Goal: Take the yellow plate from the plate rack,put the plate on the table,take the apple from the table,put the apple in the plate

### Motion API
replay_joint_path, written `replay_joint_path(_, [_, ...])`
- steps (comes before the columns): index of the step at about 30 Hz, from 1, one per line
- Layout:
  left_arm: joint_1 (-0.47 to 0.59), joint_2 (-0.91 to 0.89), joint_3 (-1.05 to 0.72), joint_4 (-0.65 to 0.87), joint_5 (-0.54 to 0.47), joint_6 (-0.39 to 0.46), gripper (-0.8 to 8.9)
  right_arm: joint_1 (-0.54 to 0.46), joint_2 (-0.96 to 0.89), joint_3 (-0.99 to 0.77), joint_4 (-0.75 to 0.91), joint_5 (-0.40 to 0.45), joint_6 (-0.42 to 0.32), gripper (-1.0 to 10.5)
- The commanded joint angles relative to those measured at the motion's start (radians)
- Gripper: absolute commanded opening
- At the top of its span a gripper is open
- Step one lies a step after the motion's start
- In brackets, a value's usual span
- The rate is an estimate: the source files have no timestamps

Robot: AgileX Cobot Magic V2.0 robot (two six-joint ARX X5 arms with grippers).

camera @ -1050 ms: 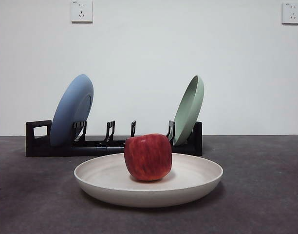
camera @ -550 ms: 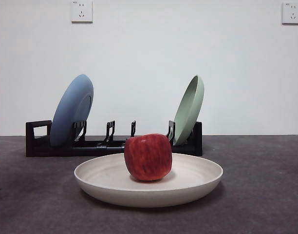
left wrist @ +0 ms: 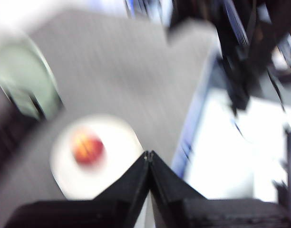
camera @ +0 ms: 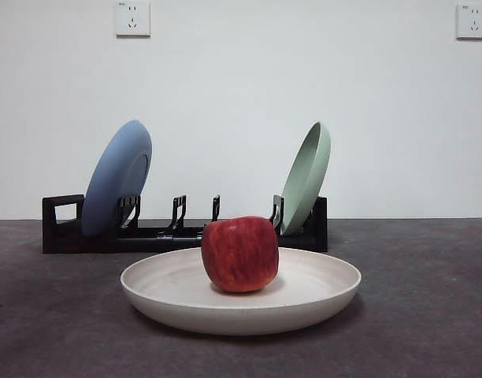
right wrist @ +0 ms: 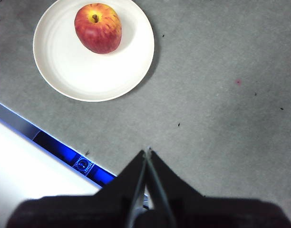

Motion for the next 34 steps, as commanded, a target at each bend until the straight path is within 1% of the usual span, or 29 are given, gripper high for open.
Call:
replay_joint_path(1, [0.111, -0.006, -0.006, 0.205, 0.034, 0.261, -0.04, 0.0, 0.0, -0.001, 0.001, 0.003, 0.01, 0.0])
replay_joint_path(3, [0.227, -0.015, -0.025, 0.321, 0.105, 0.327, -0.04, 0.0, 0.0, -0.001, 0.001, 0.003, 0.01, 0.0])
replay_joint_path(6, [0.41, -0.041, -0.084, 0.476, 0.185, 0.365, -0.04, 0.0, 0.0, -0.001, 0.001, 0.004, 0.01, 0.0])
replay_joint_path(9, [0.592, -0.083, -0.186, 0.64, 0.211, 0.362, -0.04, 0.0, 0.0, -0.001, 0.001, 0.007, 0.01, 0.0])
replay_joint_path(11, [0.698, -0.119, -0.264, 0.716, 0.21, 0.352, -0.04, 0.0, 0.0, -0.001, 0.001, 0.007, 0.01, 0.0])
replay_joint_path(13, [0.799, -0.161, -0.355, 0.771, 0.211, 0.322, -0.04, 0.0, 0.0, -0.001, 0.0, 0.007, 0.01, 0.0])
replay_joint_path(16, [0.912, -0.222, -0.488, 0.803, 0.21, 0.274, -0.04, 0.0, 0.0, -0.001, 0.001, 0.007, 0.01, 0.0])
replay_joint_path(20, [1.009, -0.303, -0.667, 0.835, 0.21, 0.257, -0.04, 0.0, 0.0, -0.001, 0.0, 0.007, 0.01, 0.0])
replay_joint_path(24, [1.063, -0.397, -0.844, 0.871, 0.209, 0.195, -0.04, 0.0, 0.0, -0.001, 0.001, 0.007, 0.01, 0.0])
replay_joint_path(28, [1.085, -0.494, -1.0, 0.917, 0.209, 0.128, -0.04, 0.0, 0.0, -0.001, 0.0, 0.007, 0.01, 0.0])
replay_joint_path(34, [1.086, -0.592, -1.163, 0.94, 0.209, 0.024, -0.04, 0.0, 0.0, -0.001, 0.0, 0.007, 0.01, 0.0])
